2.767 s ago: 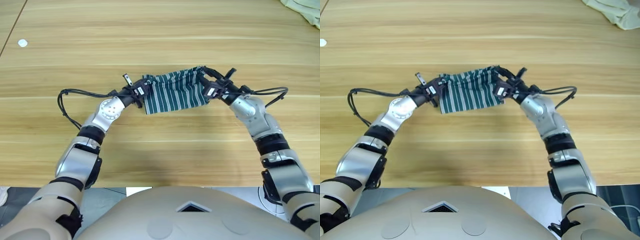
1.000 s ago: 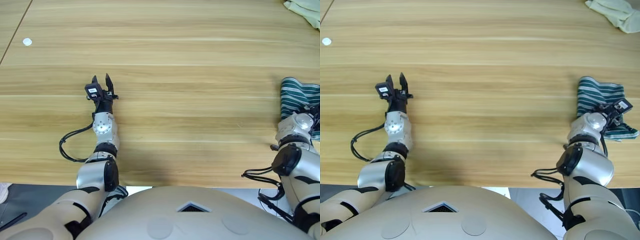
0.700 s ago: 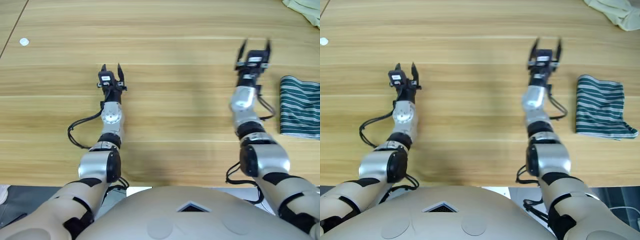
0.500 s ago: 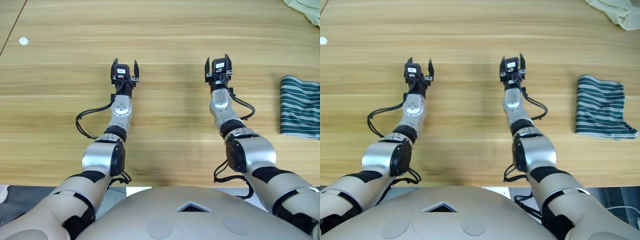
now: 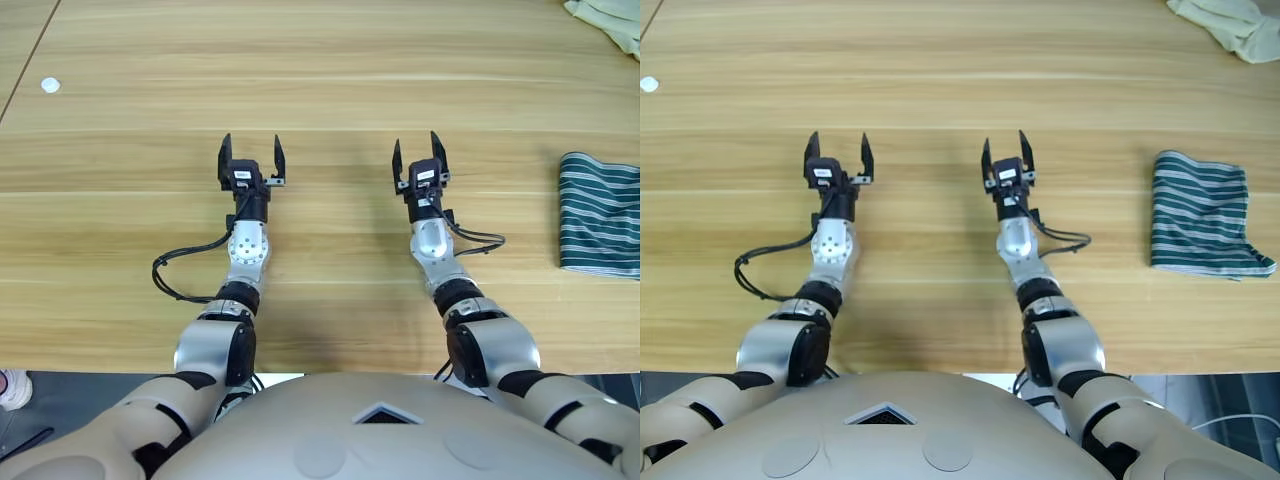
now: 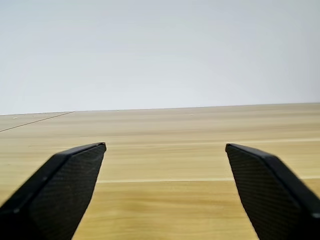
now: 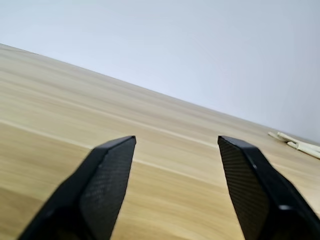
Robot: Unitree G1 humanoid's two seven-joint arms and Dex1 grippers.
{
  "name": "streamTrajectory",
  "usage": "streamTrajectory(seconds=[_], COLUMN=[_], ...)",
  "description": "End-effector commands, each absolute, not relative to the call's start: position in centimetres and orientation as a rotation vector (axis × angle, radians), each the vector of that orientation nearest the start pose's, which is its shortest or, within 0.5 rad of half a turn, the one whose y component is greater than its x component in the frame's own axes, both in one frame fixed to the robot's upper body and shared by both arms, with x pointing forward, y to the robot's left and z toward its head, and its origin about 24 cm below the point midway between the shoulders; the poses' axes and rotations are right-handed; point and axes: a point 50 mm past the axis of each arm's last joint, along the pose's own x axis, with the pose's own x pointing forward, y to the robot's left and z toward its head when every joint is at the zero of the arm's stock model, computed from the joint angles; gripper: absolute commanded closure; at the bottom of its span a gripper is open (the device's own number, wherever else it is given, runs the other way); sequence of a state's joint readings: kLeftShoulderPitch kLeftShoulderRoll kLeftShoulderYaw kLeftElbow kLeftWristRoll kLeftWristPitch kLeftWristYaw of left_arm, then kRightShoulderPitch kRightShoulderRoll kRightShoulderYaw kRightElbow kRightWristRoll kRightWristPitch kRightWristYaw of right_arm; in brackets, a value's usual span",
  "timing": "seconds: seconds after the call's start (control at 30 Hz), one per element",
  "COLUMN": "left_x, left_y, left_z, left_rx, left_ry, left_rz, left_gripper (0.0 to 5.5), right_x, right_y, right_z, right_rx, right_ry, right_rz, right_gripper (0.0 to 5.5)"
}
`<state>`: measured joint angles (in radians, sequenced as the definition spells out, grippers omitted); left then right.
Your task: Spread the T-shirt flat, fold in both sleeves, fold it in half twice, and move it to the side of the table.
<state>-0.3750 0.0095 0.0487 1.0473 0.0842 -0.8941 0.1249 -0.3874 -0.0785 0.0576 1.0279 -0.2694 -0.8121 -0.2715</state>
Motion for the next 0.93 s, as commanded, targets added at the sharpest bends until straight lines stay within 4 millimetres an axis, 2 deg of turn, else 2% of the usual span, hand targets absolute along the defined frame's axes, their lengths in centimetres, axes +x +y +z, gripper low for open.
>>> streamTrajectory(seconds=[0.03,0.1,0.33,0.43,0.6,0.87,0.93], left_x=[27.6,27.7,27.8,27.7,27.6,27.6,27.8], left_y=[13.4,13.6,14.5,14.2,13.5,13.5,13.3], left_z=[-1.6,-1.5,-1.7,-2.0,-2.2,-2.3,-2.2], left_rx=[0.029,0.028,0.035,0.029,0.027,0.047,0.049], left_ry=[-0.156,-0.158,-0.133,-0.121,-0.107,-0.105,-0.11], left_rz=[0.008,0.013,0.018,0.011,-0.023,-0.03,-0.035], left_gripper=[1.02,1.02,1.02,1.02,1.02,1.02,1.36], right_x=[28.1,28.2,28.2,27.9,27.6,28.1,28.3], right_y=[-15.0,-15.4,-14.5,-14.3,-14.4,-14.6,-15.1], right_z=[-1.3,-1.1,-1.1,-1.4,-1.7,-1.7,-1.7], right_rx=[-0.317,-0.324,-0.328,-0.347,-0.355,-0.368,-0.374], right_ry=[-0.171,-0.171,-0.182,-0.173,-0.166,-0.15,-0.144], right_rz=[0.017,0.001,0.011,0.032,0.023,0.001,-0.024], right_gripper=[2.76,3.01,3.01,3.01,2.15,2.15,2.09])
